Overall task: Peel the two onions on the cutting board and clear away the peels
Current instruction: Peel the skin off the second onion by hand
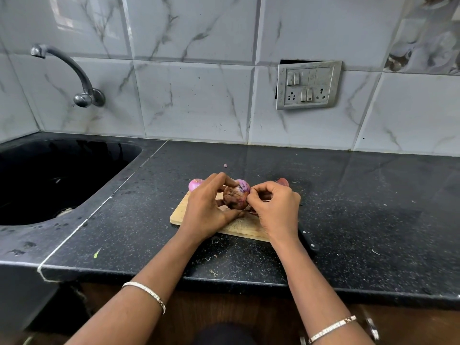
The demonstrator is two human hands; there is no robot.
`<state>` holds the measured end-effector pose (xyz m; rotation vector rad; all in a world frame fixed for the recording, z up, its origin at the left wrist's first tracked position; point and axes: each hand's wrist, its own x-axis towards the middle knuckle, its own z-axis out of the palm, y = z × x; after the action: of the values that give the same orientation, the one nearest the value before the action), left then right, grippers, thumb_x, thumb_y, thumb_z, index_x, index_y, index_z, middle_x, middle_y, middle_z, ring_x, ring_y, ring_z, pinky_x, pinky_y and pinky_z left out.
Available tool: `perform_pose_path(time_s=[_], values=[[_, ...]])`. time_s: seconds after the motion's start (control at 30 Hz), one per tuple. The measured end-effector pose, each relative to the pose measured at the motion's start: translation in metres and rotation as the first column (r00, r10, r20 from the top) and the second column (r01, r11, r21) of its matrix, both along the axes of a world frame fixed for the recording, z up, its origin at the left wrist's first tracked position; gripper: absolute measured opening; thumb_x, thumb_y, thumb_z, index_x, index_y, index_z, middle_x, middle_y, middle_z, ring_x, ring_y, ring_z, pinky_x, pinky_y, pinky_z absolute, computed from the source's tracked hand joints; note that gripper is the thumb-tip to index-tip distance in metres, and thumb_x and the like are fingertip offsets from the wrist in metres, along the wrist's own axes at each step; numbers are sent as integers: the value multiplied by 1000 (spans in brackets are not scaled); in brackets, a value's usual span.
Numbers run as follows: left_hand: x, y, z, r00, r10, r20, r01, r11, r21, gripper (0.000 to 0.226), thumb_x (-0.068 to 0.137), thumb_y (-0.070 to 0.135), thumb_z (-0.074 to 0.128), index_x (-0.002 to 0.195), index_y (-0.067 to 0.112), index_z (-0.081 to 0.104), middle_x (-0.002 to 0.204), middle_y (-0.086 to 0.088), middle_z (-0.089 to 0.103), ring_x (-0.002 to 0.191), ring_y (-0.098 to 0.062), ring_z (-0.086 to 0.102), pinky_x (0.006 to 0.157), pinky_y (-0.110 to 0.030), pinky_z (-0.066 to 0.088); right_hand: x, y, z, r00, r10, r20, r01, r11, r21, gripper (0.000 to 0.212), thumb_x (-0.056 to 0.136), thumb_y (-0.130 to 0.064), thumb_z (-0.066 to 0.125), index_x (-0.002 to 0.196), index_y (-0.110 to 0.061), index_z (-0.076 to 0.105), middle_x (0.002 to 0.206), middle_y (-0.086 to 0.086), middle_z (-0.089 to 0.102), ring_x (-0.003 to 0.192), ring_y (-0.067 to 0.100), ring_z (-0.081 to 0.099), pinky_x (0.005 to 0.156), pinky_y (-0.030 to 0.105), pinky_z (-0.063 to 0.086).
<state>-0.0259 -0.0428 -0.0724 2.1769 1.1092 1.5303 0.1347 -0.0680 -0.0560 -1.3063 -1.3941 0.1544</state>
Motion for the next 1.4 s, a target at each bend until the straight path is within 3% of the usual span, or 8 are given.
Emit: perform_pose_path(time_s=[0.2,0.47,0.6,0.83,1.03,1.2,1.33,1.4], values=[[1,0,0,996,-7,87,15,996,-87,57,62,12,95,106,18,60,110,9,66,101,-13,68,73,-34,64,3,2,-1,996,-14,-88,13,1000,-16,6,79,-9,78,75,-13,78,67,-14,70,65,-2,67,62,9,50],[-2,3,1,976,-32,216,84,968,-235,63,63,8,96,111,18,57,115,8,67,104,-10,68,79,-41,64,3,1,0,978,-1,-208,-4,1000,-23,11,82,-13,73,84,-21,79,78,-14,72,72,3,70,76,34,59],[-2,2,3,976,-22,217,74,970,-233,63,63,9,97,111,19,56,117,13,65,112,2,61,75,-33,64,5,2,-1,967,50,-248,-59,998,-28,18,84,-12,73,100,-21,76,98,-3,74,78,-1,70,77,22,59],[-1,1,3,979,-19,202,54,984,-168,64,65,11,96,115,16,56,119,10,66,113,-1,61,72,-20,59,1,0,0,950,153,-272,-183,979,-88,23,85,-26,80,105,-14,76,91,-8,74,82,0,71,75,20,59],[1,1,1,989,-25,144,41,993,-110,63,67,7,94,116,15,56,119,15,64,113,1,61,68,-18,59,-1,3,-5,864,236,-444,-345,921,-180,39,69,-53,71,97,-27,79,93,-3,78,88,18,76,86,49,60],[0,1,2,996,-20,81,25,997,-68,64,67,12,94,117,20,54,119,17,62,112,-1,62,70,-24,61,-1,2,-3,824,270,-498,-395,904,-164,26,73,-43,73,93,-28,81,91,1,79,91,21,75,89,52,59],[0,-1,3,994,-14,111,22,998,-64,64,67,14,95,114,22,52,120,19,61,111,1,62,68,-24,62,0,-1,0,803,295,-519,-423,894,-146,16,87,-17,73,101,-22,80,90,6,79,87,29,76,86,54,60],[0,0,3,994,-15,112,21,998,-56,64,67,14,95,114,22,52,120,17,61,110,-1,63,67,-26,62,0,-1,0,788,313,-530,-444,886,-137,16,85,-21,74,99,-24,80,92,6,79,90,29,76,89,53,59]])
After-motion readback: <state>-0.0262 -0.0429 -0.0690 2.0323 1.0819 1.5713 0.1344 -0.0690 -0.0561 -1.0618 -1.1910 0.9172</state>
